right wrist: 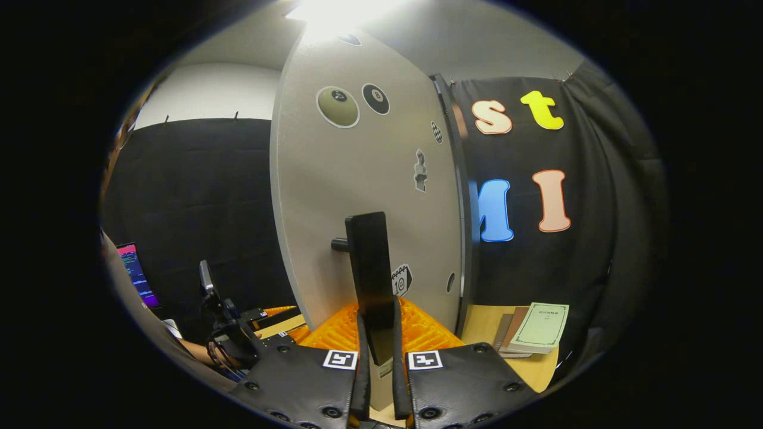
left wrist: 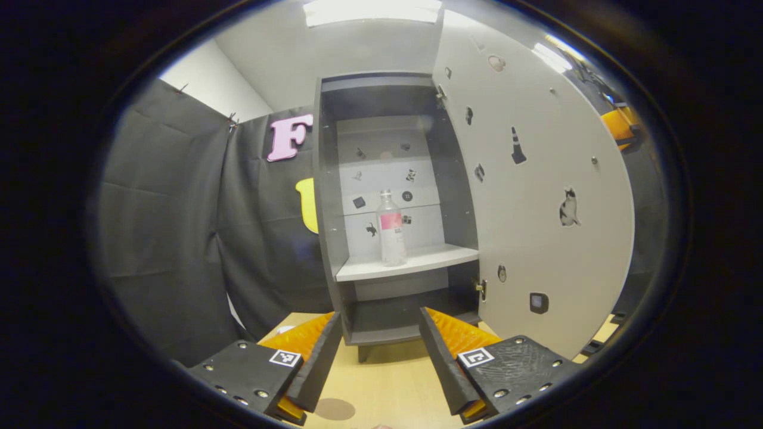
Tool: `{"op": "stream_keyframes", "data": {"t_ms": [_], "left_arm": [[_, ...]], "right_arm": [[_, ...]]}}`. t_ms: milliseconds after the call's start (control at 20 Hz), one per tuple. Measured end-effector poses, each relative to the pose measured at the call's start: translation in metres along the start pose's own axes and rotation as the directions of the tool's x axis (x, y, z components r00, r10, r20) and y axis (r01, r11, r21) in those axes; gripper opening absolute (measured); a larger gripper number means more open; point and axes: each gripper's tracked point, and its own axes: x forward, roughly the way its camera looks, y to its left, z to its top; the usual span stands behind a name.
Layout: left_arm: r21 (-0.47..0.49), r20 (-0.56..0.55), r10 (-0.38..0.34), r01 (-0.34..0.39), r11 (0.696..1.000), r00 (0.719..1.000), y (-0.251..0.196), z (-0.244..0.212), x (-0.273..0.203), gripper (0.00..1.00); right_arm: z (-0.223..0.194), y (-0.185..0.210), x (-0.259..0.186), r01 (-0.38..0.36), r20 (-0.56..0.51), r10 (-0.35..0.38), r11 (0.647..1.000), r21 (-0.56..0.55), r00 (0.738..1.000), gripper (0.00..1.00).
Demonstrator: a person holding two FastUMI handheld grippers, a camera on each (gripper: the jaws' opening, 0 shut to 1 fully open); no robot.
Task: Open the cabinet door with the right hand, grasp the bottle in the cabinet with the left hand and place it on the coaster, then close the cabinet door with the right hand.
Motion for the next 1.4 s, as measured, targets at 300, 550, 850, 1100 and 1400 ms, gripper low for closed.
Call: {"op": "stream_keyframes", "data": {"t_ms": [300, 550, 850, 1100, 1400], "left_arm": [[0.003, -0.002, 0.001, -0.001, 1.000, 1.000, -0.004, 0.001, 0.001, 0.78], [0.007, 0.006, 0.004, -0.004, 1.000, 1.000, -0.010, 0.003, 0.001, 0.78], [-0.008, 0.010, 0.033, -0.033, 0.999, 0.999, -0.014, 0.008, 0.004, 0.78], [-0.032, 0.030, 0.013, -0.012, 0.999, 0.999, -0.023, 0.020, 0.013, 0.78], [-0.029, 0.056, -0.055, 0.056, 0.998, 0.997, -0.030, 0.035, 0.030, 0.79]], "right_arm": [[0.002, -0.026, -0.007, 0.107, 0.039, -0.109, 0.993, 0.039, 0.993, 0.14], [0.004, -0.023, -0.006, 0.079, 0.061, -0.080, 0.997, 0.017, 0.995, 0.14], [-0.004, -0.029, -0.040, 0.064, 0.045, -0.062, 0.997, -0.031, 0.997, 0.27], [-0.009, -0.087, -0.076, 0.244, 0.081, -0.240, 0.969, -0.035, 0.967, 0.59], [-0.025, -0.140, -0.100, 0.464, 0.087, -0.460, 0.885, -0.037, 0.884, 0.97]]}}
